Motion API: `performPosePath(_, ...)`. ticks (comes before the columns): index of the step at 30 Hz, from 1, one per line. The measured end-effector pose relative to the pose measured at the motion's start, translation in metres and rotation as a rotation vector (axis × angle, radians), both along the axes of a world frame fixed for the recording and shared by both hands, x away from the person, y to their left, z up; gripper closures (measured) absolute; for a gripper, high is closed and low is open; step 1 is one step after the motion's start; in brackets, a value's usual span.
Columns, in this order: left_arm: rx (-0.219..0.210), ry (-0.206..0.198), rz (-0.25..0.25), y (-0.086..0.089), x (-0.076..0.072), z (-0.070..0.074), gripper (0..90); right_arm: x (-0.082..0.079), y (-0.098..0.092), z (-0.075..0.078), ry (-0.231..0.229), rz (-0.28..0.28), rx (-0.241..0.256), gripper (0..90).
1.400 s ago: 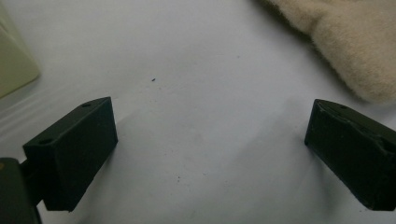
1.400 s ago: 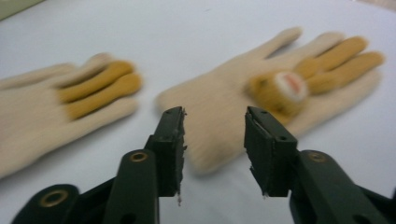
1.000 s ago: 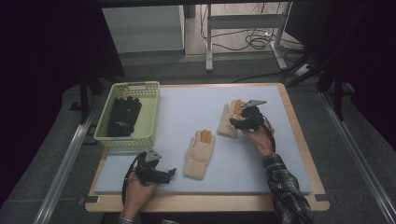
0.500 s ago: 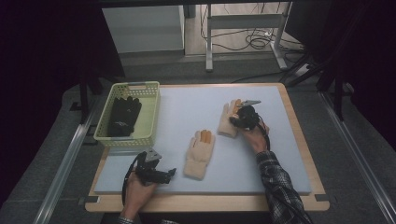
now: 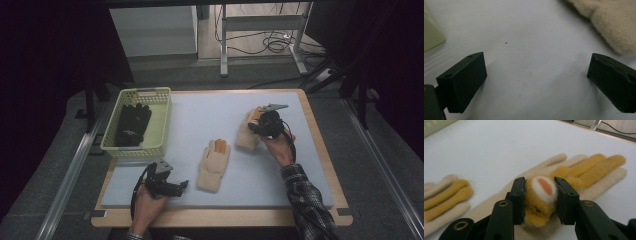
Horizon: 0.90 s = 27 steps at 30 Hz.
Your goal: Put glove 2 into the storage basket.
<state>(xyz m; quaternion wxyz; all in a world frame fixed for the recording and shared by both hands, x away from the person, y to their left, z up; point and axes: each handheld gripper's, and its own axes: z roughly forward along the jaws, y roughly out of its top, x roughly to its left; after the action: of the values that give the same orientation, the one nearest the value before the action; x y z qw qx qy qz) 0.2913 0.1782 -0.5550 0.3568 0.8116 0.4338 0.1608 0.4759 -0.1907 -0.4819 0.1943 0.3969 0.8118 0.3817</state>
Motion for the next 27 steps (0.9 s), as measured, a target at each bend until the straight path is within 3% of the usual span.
performPosePath(7,0.000,0.001,0.000,0.000,0.000,0.000,2.7,-0.025,0.004,0.023,-0.011,0.042,0.034,61.9)
performPosePath(11,0.000,0.001,0.000,0.000,0.000,0.000,2.7,-0.042,0.010,0.031,0.011,0.077,0.077,61.8)
performPosePath(18,0.001,0.001,0.000,0.000,0.000,0.000,2.7,-0.071,0.028,0.029,0.055,0.135,0.143,61.7)
performPosePath(27,-0.001,-0.002,0.002,0.000,0.000,0.000,2.7,-0.104,0.064,0.019,0.085,0.221,0.158,61.4)
